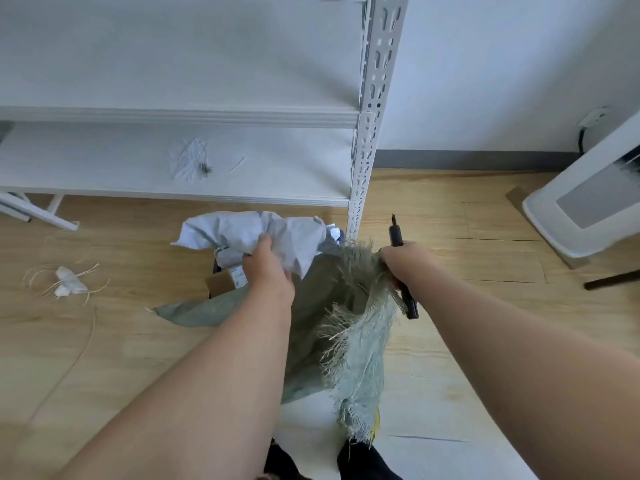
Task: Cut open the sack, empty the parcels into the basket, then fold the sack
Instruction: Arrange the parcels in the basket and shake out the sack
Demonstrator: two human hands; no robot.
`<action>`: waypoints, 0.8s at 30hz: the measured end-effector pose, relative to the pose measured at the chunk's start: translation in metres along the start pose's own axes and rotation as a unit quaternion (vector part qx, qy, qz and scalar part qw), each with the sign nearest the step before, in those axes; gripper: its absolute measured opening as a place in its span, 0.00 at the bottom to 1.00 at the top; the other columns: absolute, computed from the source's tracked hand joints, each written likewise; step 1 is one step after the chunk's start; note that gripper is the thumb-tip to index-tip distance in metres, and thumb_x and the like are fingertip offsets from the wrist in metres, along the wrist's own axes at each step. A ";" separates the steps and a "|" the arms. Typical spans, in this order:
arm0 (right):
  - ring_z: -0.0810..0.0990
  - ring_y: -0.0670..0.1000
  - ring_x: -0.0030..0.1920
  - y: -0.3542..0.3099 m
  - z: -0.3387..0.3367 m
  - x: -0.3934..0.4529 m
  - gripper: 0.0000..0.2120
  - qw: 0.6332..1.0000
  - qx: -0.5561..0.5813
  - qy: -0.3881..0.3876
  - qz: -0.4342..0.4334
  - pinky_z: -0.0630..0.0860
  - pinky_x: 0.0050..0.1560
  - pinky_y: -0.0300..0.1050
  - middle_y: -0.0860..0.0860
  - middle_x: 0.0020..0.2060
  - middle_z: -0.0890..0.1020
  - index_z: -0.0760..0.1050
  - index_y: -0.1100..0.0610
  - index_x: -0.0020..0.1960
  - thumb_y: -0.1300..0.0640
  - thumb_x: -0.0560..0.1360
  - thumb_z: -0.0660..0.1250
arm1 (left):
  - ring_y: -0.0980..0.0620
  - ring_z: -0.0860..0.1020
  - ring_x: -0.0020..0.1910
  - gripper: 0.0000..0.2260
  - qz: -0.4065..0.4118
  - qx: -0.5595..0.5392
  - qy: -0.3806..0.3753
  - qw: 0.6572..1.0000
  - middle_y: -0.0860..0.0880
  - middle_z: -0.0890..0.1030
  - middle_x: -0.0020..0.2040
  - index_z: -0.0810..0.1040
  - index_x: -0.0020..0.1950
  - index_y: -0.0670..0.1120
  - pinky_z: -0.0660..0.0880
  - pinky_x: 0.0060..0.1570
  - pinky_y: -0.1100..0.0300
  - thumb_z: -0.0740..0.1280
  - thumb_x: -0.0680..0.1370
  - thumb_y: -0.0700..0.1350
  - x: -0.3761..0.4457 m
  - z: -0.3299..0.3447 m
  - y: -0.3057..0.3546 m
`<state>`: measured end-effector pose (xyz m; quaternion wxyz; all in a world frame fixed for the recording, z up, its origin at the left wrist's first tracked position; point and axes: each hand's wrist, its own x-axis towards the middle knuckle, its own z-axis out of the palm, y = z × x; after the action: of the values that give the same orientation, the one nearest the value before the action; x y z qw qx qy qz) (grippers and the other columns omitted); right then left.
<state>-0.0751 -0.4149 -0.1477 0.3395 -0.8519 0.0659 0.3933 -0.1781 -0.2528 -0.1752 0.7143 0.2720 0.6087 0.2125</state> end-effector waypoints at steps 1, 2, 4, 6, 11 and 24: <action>0.68 0.52 0.26 -0.005 0.002 -0.004 0.04 0.999 0.014 -0.029 0.006 0.65 0.28 0.40 0.53 0.28 0.70 0.70 0.61 0.43 0.62 0.74 0.58 | 0.51 0.79 0.49 0.19 -0.017 -0.035 -0.024 0.999 0.50 0.78 0.52 0.71 0.67 0.47 0.78 0.47 0.58 0.65 0.78 0.53 0.000 0.000 0.001; 0.66 0.51 0.24 -0.009 0.004 -0.008 0.05 0.997 0.034 -0.063 0.003 0.64 0.27 0.40 0.53 0.26 0.69 0.69 0.61 0.40 0.62 0.74 0.58 | 0.51 0.79 0.50 0.18 -0.018 -0.007 -0.053 0.998 0.49 0.79 0.54 0.73 0.66 0.46 0.78 0.47 0.58 0.65 0.79 0.52 0.001 0.000 0.001; 0.62 0.50 0.23 -0.016 0.008 -0.014 0.07 0.989 0.081 -0.120 -0.022 0.60 0.27 0.39 0.52 0.25 0.65 0.66 0.60 0.36 0.64 0.73 0.58 | 0.50 0.78 0.53 0.15 0.032 0.161 -0.104 0.981 0.48 0.79 0.57 0.74 0.62 0.47 0.75 0.50 0.56 0.61 0.80 0.53 -0.005 0.000 -0.003; 0.61 0.49 0.22 -0.020 0.009 -0.015 0.05 0.978 0.127 -0.160 -0.049 0.59 0.26 0.39 0.52 0.27 0.65 0.67 0.59 0.38 0.64 0.71 0.58 | 0.50 0.74 0.57 0.15 0.105 0.303 -0.150 0.935 0.50 0.77 0.60 0.73 0.64 0.49 0.67 0.56 0.58 0.58 0.81 0.54 -0.017 -0.001 -0.012; 0.63 0.51 0.25 -0.020 0.004 -0.017 0.05 0.954 0.236 -0.174 -0.057 0.62 0.29 0.41 0.53 0.30 0.72 0.71 0.56 0.33 0.61 0.68 0.61 | 0.50 0.65 0.70 0.25 0.076 0.473 -0.238 0.845 0.54 0.69 0.69 0.65 0.74 0.51 0.58 0.66 0.57 0.50 0.81 0.61 -0.022 -0.017 -0.044; 0.74 0.52 0.28 -0.002 0.094 -0.066 0.07 0.964 0.208 -0.144 -0.076 0.76 0.27 0.41 0.56 0.33 0.74 0.70 0.59 0.42 0.68 0.77 0.58 | 0.49 0.67 0.52 0.07 0.015 0.574 -0.126 0.809 0.47 0.71 0.48 0.68 0.55 0.44 0.64 0.53 0.60 0.54 0.83 0.47 -0.001 -0.170 -0.048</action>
<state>-0.1782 -0.3643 -0.1433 0.5442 -0.6991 0.0319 0.4628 -0.3470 -0.2682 -0.2243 0.4955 0.6661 0.5202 -0.2006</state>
